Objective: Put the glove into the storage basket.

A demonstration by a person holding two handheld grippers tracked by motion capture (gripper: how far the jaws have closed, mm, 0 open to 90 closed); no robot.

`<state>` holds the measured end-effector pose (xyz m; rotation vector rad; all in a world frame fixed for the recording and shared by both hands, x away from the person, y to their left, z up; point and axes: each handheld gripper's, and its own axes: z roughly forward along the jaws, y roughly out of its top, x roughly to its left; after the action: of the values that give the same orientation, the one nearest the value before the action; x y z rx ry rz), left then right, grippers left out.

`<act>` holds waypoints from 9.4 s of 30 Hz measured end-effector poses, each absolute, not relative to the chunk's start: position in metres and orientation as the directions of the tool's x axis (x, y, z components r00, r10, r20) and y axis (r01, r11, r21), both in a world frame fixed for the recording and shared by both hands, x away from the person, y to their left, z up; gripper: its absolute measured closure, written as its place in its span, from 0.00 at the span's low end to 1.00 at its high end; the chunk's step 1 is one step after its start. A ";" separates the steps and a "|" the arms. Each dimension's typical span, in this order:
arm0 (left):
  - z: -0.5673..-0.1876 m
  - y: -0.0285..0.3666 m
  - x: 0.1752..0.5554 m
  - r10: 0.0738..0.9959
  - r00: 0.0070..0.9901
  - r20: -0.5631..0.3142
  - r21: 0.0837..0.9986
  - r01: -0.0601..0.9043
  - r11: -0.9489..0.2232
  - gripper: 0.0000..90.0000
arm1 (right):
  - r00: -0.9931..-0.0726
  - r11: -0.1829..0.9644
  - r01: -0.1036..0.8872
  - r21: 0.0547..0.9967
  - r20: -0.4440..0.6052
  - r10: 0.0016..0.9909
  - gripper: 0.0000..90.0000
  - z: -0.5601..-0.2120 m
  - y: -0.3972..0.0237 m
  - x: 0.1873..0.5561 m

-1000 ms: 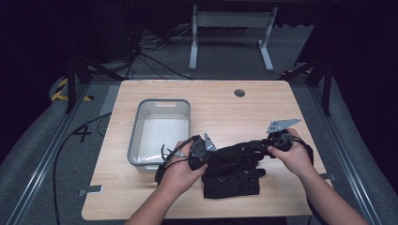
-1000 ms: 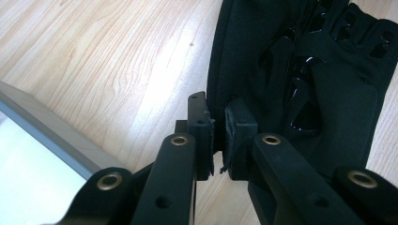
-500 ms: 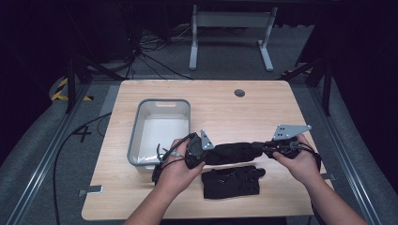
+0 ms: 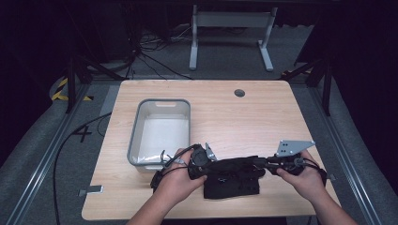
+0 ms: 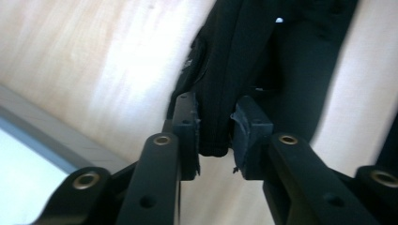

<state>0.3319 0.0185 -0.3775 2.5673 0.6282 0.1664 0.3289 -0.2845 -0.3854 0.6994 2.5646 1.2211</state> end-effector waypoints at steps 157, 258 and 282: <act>-0.433 -0.073 0.355 0.361 0.930 -0.066 0.407 0.355 -0.842 0.68 | -0.741 0.403 0.553 0.729 0.210 0.637 0.68 -0.431 -0.357 0.311; -0.318 0.128 0.445 0.890 0.400 -0.218 0.504 0.827 -0.248 0.71 | -0.721 0.391 0.568 0.724 0.210 0.660 0.67 -0.435 -0.350 0.323; -0.380 0.131 0.464 0.936 0.248 -0.248 0.366 0.919 -0.147 0.71 | -0.743 0.414 0.554 0.722 0.204 0.637 0.66 -0.437 -0.346 0.324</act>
<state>0.4642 0.1309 -0.3799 2.0869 1.6891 0.0536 0.3237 -0.3459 -0.4368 1.0796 2.5544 1.2439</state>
